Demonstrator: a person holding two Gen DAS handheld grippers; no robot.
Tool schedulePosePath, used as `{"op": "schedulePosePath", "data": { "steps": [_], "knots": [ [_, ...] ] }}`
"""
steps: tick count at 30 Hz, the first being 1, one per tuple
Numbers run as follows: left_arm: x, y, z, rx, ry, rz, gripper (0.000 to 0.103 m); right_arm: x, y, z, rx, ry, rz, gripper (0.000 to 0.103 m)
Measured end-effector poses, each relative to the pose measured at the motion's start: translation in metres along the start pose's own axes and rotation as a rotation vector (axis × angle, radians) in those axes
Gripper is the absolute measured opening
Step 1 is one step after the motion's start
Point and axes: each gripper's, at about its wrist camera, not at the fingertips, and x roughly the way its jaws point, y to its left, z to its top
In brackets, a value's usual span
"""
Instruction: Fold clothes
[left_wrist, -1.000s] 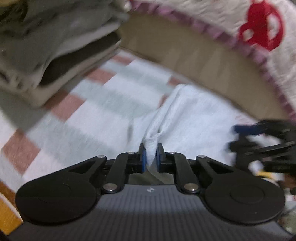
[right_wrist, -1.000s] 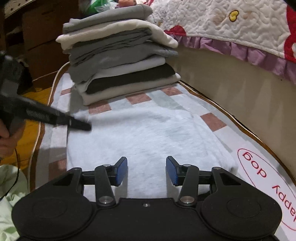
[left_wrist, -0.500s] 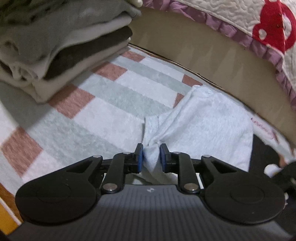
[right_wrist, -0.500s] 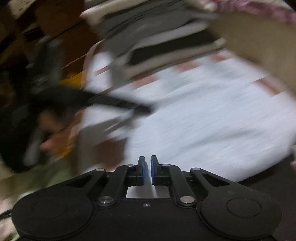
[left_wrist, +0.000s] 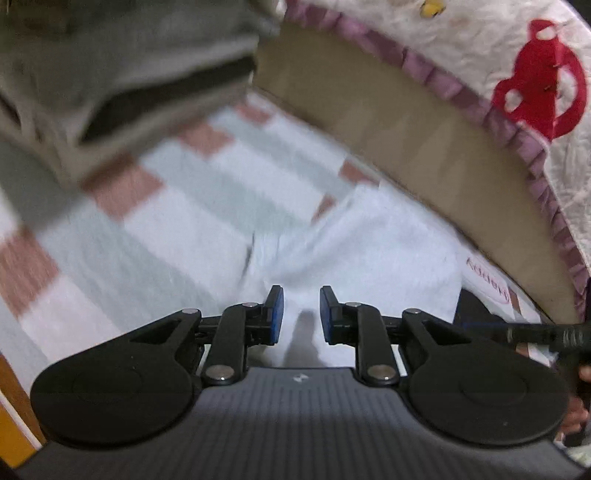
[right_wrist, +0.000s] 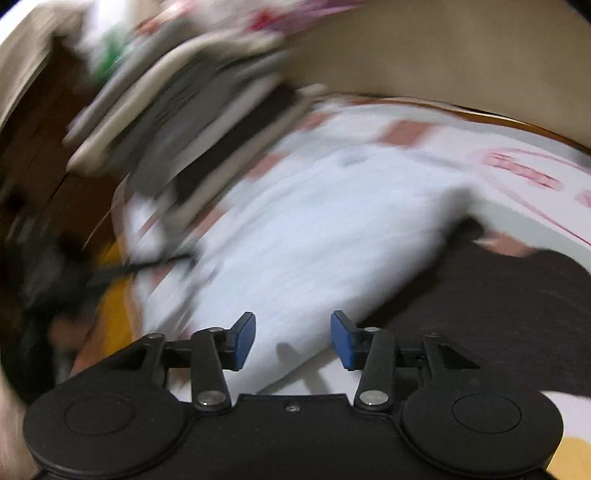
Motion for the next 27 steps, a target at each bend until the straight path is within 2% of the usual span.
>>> {"op": "schedulePosePath", "data": {
  "steps": [1,2,3,6,8,9,10,14,16,22,24,27],
  "knots": [
    [0.008,0.003,-0.001,-0.003,0.031,0.011,0.019,0.0,-0.011,0.001,0.055,-0.017,-0.018,0.058],
    [0.011,0.01,-0.001,-0.023,0.033,0.004,0.017,0.0,-0.021,0.002,0.106,-0.034,-0.034,0.063],
    [0.014,0.016,-0.002,-0.045,0.034,-0.004,0.013,0.001,-0.029,0.002,0.142,-0.05,-0.045,0.063],
    [-0.001,0.032,0.003,-0.155,0.017,0.001,0.015,0.001,-0.046,0.001,0.223,-0.097,-0.045,0.063],
    [-0.009,0.033,0.001,-0.165,0.046,0.049,0.024,0.001,-0.057,-0.002,0.276,-0.128,-0.029,0.063],
    [-0.013,0.034,0.0,-0.169,0.062,0.073,0.039,0.003,-0.06,-0.003,0.304,-0.138,-0.015,0.063],
    [-0.013,0.036,-0.003,-0.197,0.102,0.077,0.043,0.008,-0.063,-0.001,0.327,-0.141,-0.004,0.063],
    [-0.005,0.04,-0.017,-0.32,0.189,-0.042,0.047,0.026,-0.061,0.0,0.331,-0.11,0.002,0.064],
    [0.006,0.035,-0.024,-0.299,0.218,-0.082,0.049,0.034,-0.061,0.002,0.326,-0.099,0.003,0.064],
    [0.019,0.025,-0.029,-0.283,0.041,-0.124,0.051,0.05,-0.067,0.013,0.311,-0.123,0.022,0.065],
    [0.024,0.023,-0.03,-0.292,-0.011,-0.143,0.053,0.058,-0.07,0.022,0.299,-0.137,0.028,0.069],
    [0.034,0.016,-0.028,-0.245,-0.053,-0.138,0.05,0.069,-0.075,0.034,0.312,-0.164,0.051,0.071]
  ]
}}
